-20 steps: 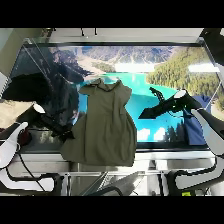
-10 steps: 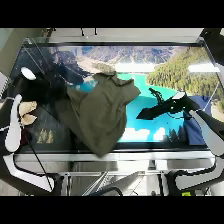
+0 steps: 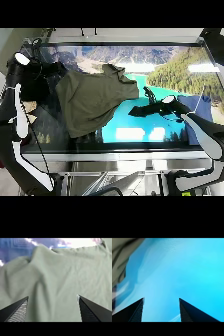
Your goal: Fold the shirts.
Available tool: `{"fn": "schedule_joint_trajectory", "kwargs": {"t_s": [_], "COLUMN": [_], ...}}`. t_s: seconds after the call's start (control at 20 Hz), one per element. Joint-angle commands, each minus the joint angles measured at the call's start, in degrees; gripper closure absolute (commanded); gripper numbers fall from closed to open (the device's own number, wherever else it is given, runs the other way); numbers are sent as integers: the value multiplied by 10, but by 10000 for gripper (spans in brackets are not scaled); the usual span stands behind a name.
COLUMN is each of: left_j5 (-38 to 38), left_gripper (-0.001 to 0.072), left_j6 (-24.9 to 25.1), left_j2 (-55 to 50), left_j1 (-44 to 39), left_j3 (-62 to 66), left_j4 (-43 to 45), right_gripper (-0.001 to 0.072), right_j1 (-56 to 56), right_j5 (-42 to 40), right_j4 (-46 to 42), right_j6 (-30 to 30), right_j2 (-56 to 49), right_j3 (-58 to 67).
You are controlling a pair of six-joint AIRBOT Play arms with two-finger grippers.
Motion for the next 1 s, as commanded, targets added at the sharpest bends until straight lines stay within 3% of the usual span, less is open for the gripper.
{"fn": "schedule_joint_trajectory", "kwargs": {"t_s": [0.0,0.15,0.3,0.65,0.75,0.95], "left_j5": [-96,-267,-292,-128,-62,41], "left_gripper": [30,31,30,32,50,50], "left_j6": [-26,-89,-102,-50,-26,-24], "left_j2": [17,25,80,265,296,300], "left_j1": [27,49,43,30,4,-73], "left_j3": [3,-11,-169,-612,-690,-747], "left_j4": [2,1,3,-32,-64,-64], "right_gripper": [182,183,182,183,185,195], "right_j1": [2,-21,-64,-91,-88,-86], "right_j5": [-70,-78,-39,47,74,84], "right_j4": [-3,-5,-4,-2,4,54], "right_j6": [-42,-61,-50,-66,-65,-66], "right_j2": [-1,-14,-46,-135,-169,-214], "right_j3": [21,70,122,223,251,273]}}
